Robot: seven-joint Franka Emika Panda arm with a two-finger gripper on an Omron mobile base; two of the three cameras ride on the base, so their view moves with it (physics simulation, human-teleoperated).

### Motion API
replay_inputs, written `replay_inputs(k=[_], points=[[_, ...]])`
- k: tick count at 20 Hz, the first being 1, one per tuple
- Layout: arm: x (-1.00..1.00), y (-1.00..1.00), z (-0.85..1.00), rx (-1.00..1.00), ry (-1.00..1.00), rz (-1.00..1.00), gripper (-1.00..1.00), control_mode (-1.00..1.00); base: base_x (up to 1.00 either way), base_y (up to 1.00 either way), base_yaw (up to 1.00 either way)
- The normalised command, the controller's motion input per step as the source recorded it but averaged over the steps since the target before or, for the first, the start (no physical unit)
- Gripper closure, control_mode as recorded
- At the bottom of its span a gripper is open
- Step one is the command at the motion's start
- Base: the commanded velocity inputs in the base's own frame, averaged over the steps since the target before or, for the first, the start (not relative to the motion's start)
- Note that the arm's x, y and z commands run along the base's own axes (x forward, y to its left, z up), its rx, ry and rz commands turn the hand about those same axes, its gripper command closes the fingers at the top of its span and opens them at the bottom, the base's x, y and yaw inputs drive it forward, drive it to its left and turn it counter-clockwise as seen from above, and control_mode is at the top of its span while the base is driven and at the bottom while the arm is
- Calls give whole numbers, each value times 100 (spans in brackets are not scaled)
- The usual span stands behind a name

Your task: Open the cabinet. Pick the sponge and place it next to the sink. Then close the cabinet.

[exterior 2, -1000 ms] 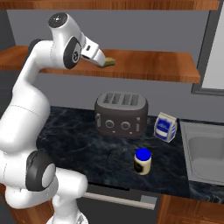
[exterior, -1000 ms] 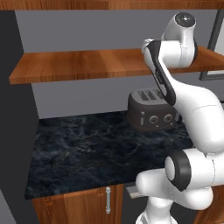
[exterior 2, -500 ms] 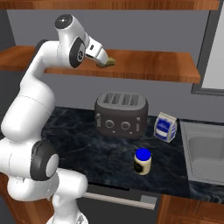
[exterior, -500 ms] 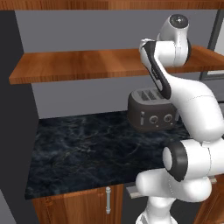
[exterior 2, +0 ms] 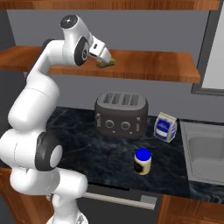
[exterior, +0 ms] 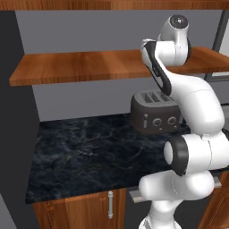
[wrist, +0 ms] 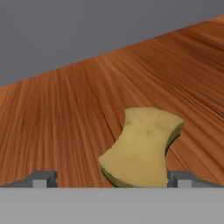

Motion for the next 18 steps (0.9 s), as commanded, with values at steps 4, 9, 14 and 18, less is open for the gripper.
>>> replay_inputs(k=[4,9,14,18], points=[[24,-19,-14,0,0,0,-100,-100,0,0,0],[8,-17,-16,0,0,0,-100,-100,0,0,0],[1,-3,-32,0,0,0,-100,-100,0,0,0],[3,0,-34,0,0,0,-100,-100,0,0,0]])
